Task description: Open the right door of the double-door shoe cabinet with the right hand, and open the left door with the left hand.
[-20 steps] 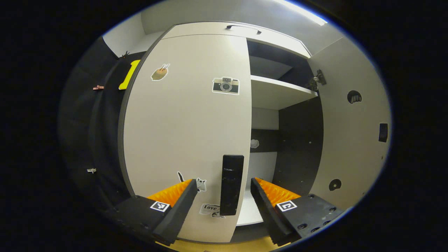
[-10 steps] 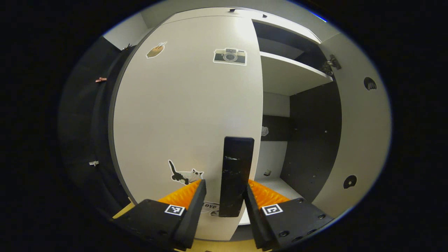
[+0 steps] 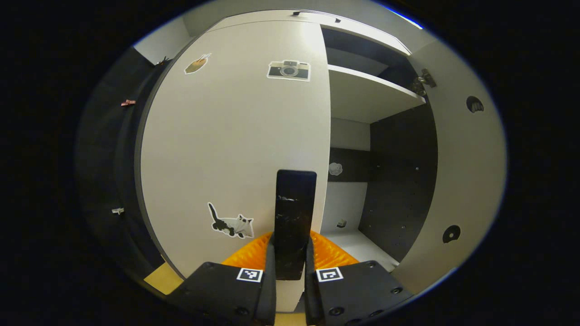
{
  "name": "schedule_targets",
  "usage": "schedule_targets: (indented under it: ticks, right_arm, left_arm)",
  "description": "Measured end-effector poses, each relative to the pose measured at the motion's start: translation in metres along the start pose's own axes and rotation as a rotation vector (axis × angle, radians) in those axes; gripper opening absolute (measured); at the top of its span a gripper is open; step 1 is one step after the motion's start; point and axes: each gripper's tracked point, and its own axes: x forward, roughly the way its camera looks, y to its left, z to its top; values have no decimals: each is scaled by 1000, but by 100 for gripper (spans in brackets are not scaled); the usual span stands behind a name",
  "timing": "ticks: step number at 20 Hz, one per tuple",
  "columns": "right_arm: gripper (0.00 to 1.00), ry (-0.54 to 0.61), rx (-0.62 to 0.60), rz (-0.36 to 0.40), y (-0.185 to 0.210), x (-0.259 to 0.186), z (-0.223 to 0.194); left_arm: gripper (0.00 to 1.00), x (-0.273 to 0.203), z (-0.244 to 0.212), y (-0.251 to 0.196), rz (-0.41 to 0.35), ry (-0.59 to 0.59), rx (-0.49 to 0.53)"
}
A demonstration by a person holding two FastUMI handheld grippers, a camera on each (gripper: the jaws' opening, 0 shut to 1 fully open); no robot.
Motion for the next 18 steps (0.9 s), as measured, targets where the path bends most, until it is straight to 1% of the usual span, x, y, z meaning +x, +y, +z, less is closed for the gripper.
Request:
schedule_targets:
  ticks: [1,2,3,4,6,8,9,12,15,18]
  right_arm:
    - [91,17,14,11,3,-1,-6]
    - [91,37,26,24,6,-3,-13]
    - [91,54,33,34,8,-4,-19]
    - [92,66,34,40,9,-7,-24]
    - [92,86,41,43,11,-11,-32]
    - [91,95,54,53,17,-14,-37]
    - [91,98,47,52,19,-16,-38]
    - [92,84,1,53,26,-23,-37]
    - [91,62,-6,66,39,-24,-31]
    - [91,52,-17,81,58,-24,-31]
  left_arm:
    - [27,0,2,0,-6,-26,-21]
    - [21,0,2,0,-15,-42,-46]
    - [19,1,3,-1,-26,-51,-52]
    - [14,-1,1,0,-30,-46,-41]
    - [11,-1,2,0,-32,-47,-33]
    - [10,-4,1,0,-53,-43,-92]
    - [9,-7,1,0,-62,-37,-103]
    - [10,-14,0,3,-71,-26,-96]
    - [9,-25,3,7,-97,-11,-112]
    - [10,-35,1,11,-100,0,-102]
